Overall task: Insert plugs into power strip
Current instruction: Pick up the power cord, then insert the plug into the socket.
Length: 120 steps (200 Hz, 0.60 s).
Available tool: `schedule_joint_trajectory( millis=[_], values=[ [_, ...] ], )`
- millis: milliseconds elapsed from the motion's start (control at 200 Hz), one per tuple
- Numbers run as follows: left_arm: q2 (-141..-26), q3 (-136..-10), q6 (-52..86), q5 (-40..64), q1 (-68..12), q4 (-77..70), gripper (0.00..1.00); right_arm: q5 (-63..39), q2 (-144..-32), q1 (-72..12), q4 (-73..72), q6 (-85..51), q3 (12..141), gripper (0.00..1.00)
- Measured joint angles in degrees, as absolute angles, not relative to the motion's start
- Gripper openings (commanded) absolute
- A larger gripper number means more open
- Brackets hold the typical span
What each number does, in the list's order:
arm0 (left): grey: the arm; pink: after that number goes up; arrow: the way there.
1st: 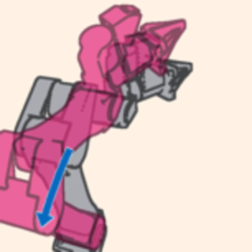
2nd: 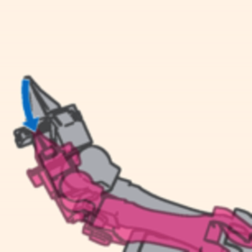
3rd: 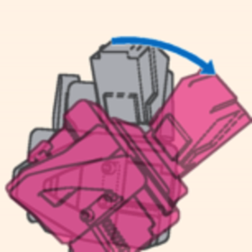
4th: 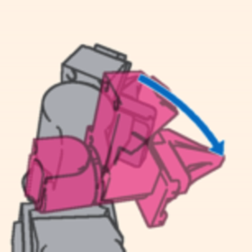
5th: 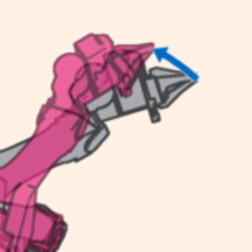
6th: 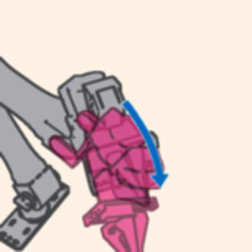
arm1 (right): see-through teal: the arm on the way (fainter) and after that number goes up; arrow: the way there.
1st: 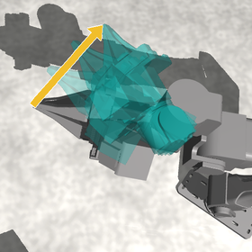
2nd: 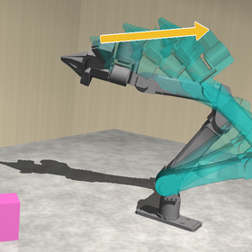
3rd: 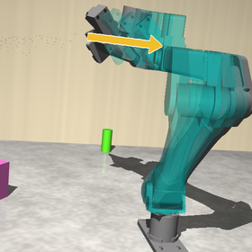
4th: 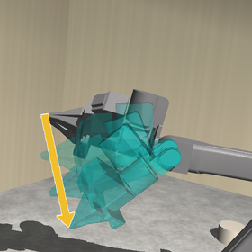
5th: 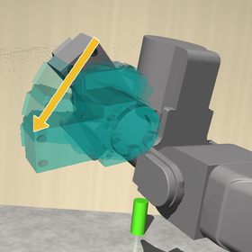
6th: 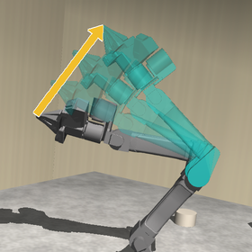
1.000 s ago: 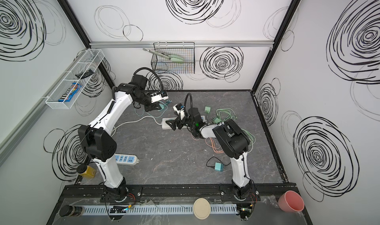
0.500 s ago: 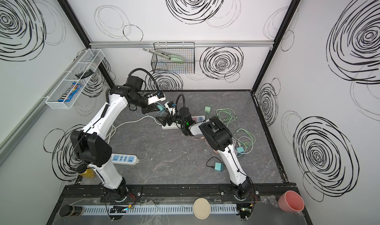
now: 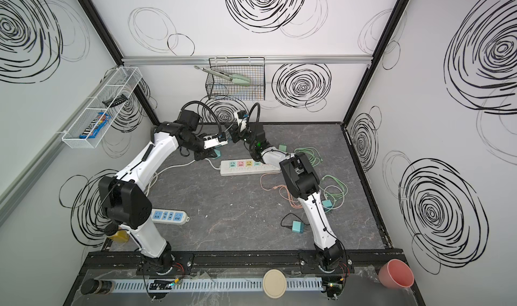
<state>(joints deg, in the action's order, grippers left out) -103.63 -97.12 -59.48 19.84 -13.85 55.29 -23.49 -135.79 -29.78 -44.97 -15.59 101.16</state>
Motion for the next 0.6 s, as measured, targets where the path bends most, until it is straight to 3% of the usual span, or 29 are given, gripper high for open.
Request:
schedule_joint_trajectory(
  millis=[210,600],
  values=[
    [-114.83,-101.67,-58.46,12.21,-19.38,53.52,0.0,-27.81,-136.33,-24.53,-39.2,-14.5,101.89,0.19],
    [-124.22,-111.15,-57.32,4.8,-23.33,57.17,0.0,-31.27,-137.49,-23.7,-33.26,-13.63,101.43,0.2]
  ],
)
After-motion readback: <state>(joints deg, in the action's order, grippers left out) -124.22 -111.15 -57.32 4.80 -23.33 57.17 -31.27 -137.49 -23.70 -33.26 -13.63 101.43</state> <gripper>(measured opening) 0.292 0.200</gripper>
